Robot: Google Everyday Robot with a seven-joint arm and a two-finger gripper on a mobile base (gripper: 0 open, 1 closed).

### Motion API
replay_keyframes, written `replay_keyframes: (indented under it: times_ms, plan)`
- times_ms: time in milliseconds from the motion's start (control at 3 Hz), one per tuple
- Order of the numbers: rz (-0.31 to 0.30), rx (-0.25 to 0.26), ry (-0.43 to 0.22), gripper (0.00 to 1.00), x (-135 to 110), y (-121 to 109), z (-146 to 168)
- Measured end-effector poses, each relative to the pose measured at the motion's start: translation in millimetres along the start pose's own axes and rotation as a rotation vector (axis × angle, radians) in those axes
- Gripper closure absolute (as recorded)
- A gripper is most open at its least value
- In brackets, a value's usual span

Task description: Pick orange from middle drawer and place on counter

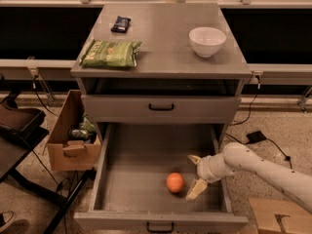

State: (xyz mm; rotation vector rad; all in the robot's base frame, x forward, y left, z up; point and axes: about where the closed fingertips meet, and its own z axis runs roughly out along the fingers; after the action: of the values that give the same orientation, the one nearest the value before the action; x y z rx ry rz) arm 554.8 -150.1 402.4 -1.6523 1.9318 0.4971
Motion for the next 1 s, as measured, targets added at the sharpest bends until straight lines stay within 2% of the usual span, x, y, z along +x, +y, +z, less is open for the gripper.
replay_keyframes:
  times_ms: [667, 1000]
  plan:
    - [-0.043, -0.059, -0.056, 0.02, -22.5, 17.6, 43.2]
    - [-0.042, -0.083, -0.069, 0.26, -28.3, 23.2, 57.5]
